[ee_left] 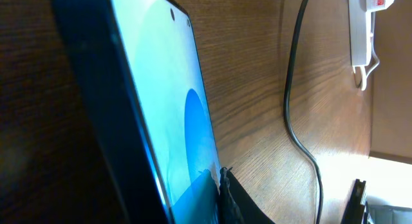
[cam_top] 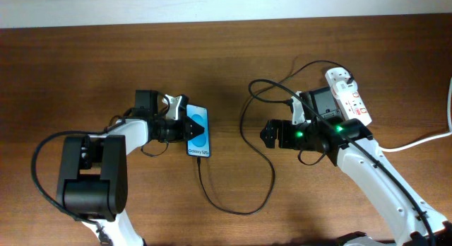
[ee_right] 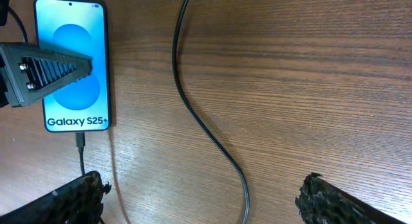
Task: Plug charger to phone and switch on socket
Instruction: 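Set the phone down on the table and open the left gripper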
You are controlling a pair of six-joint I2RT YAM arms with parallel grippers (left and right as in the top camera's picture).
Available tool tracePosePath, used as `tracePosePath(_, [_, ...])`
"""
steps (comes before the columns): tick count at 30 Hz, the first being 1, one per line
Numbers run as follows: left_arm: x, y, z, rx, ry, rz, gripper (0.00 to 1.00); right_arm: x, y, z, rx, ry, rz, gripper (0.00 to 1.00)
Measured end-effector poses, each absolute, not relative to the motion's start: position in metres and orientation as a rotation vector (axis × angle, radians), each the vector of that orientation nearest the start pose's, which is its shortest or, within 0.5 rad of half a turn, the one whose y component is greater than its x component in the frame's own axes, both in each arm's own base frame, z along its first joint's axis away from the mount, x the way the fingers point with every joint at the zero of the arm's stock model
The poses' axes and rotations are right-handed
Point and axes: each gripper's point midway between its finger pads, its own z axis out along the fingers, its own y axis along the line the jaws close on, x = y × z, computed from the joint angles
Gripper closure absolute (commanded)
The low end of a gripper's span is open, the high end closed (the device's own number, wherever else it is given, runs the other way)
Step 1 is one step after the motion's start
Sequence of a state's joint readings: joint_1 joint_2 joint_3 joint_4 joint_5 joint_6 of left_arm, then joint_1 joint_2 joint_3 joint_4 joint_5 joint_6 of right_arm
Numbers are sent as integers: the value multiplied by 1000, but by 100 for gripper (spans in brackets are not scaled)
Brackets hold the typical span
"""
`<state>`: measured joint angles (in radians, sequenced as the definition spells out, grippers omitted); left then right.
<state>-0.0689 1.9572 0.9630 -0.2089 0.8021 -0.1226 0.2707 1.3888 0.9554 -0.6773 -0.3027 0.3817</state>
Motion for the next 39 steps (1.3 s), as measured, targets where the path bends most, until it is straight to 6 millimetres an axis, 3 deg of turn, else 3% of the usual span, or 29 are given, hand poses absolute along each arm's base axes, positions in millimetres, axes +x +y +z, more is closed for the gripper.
tracePosePath(7, [362, -153, 8, 179, 2606, -1192, 45, 300, 136, 111, 54, 2741, 601, 2])
tracePosePath(11, [363, -156, 13, 193, 2588, -1221, 31, 300, 136, 111, 53, 2741, 602, 2])
tracePosePath(14, [363, -158, 17, 202, 2576, -1238, 26, 300, 136, 111, 54, 2741, 602, 1])
tracePosePath(18, [363, -159, 18, 196, 2577, -1236, 26, 300, 136, 111, 53, 2741, 602, 2])
tracePosePath(21, [363, -160, 17, 187, 2589, -1217, 43, 300, 136, 111, 54, 2741, 602, 2])
tracePosePath(23, [365, -164, 14, 211, 2597, -1169, 64, 300, 136, 111, 54, 2741, 601, 2])
tracePosePath(28, [359, -183, 4, 275, 2623, -1132, 79, 300, 136, 111, 54, 2741, 601, 2])
tracePosePath(31, [367, -185, 5, 202, 2609, -1148, 75, 300, 136, 111, 54, 2741, 602, 2])
tracePosePath(33, [373, -185, 5, 137, 2606, -1148, 63, 300, 136, 111, 53, 2741, 601, 2])
tracePosePath(36, [372, -191, 10, 131, 2597, -1190, 38, 300, 136, 111, 53, 2741, 602, 2])
tracePosePath(39, [371, -194, 16, 134, 2590, -1221, 30, 300, 136, 111, 53, 2741, 602, 2])
